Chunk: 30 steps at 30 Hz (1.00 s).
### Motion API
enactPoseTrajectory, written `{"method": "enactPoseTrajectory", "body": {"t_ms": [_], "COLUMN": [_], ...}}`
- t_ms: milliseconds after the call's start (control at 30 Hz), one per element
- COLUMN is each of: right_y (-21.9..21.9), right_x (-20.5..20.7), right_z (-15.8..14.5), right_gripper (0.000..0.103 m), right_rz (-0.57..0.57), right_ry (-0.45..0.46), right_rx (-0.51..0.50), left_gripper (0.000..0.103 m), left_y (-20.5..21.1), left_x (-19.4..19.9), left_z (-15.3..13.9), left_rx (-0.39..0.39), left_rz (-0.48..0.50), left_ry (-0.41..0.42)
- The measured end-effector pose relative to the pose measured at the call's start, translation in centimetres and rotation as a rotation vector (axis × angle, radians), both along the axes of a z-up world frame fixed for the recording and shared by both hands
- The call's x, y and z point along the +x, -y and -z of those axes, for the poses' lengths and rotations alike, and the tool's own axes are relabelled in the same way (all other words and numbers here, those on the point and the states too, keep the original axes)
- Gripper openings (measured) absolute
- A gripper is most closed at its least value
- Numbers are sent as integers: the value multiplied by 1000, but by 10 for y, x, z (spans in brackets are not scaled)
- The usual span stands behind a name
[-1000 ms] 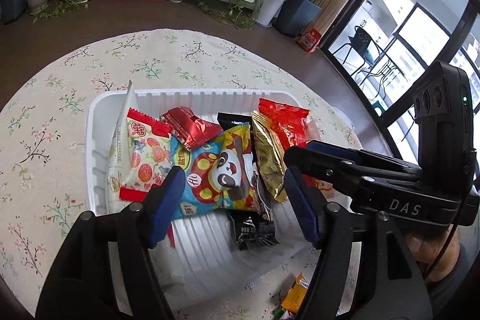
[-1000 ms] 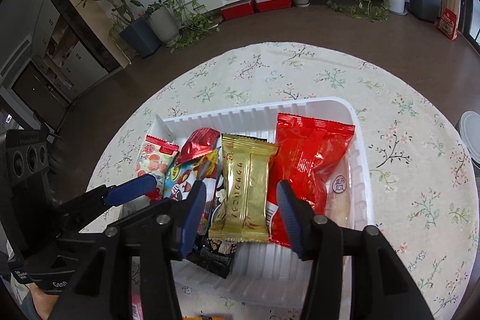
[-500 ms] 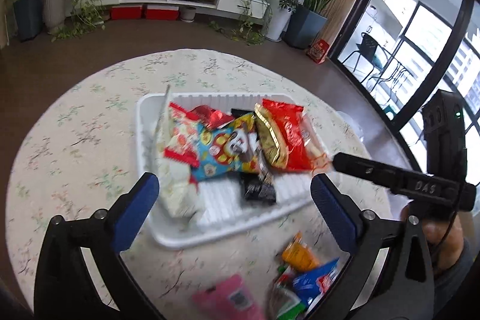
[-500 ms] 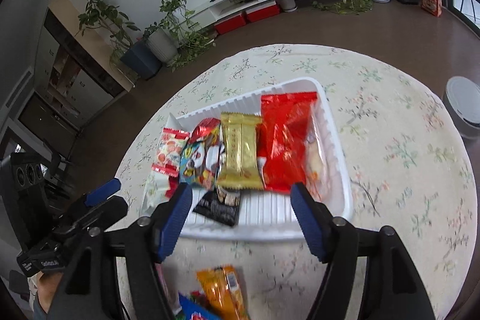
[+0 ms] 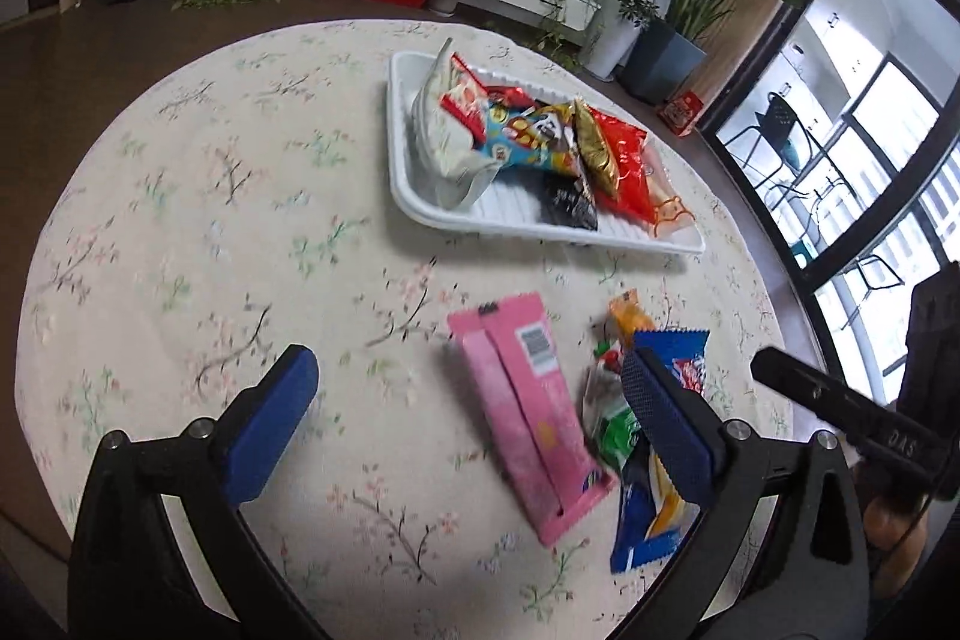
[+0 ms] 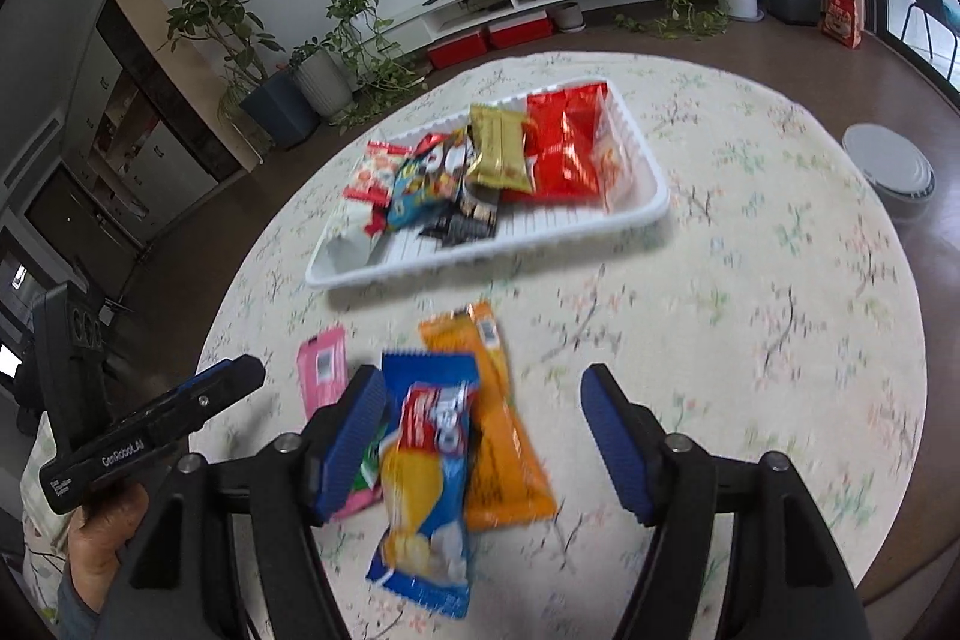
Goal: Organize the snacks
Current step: 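Open both tools and move them back toward the remaining snacks, then grasp the pink long packet with the left tool while the right tool grasps the blue Tipo packet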
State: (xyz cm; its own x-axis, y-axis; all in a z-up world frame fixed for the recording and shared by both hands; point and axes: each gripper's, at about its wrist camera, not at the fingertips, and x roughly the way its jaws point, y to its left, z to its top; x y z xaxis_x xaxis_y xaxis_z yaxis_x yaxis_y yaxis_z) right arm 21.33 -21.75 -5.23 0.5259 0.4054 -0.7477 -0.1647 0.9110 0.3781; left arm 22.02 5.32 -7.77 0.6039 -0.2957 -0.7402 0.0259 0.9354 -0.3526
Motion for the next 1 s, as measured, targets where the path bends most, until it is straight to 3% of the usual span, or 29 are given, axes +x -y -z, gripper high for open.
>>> {"method": "enactPoseTrajectory", "body": {"t_ms": [333,667,833,1000], "right_y": [-15,-23,-21,-24], "right_x": [-45,-51,-50,-50], "right_z": [19,17,19,19], "right_gripper": [71,71,71,71], "right_rz": [-5,-21,-15,-20], "right_ry": [-16,3,-1,9], "right_rx": [-57,-67,-69,-86], "left_gripper": [102,101,101,83], "left_y": [23,37,41,38], "left_x": [-6,19,19,18], "left_z": [9,36,44,44], "left_rx": [63,124,169,195], "left_rz": [-22,-39,-22,-5], "left_ry": [-67,-158,-146,-123]}}
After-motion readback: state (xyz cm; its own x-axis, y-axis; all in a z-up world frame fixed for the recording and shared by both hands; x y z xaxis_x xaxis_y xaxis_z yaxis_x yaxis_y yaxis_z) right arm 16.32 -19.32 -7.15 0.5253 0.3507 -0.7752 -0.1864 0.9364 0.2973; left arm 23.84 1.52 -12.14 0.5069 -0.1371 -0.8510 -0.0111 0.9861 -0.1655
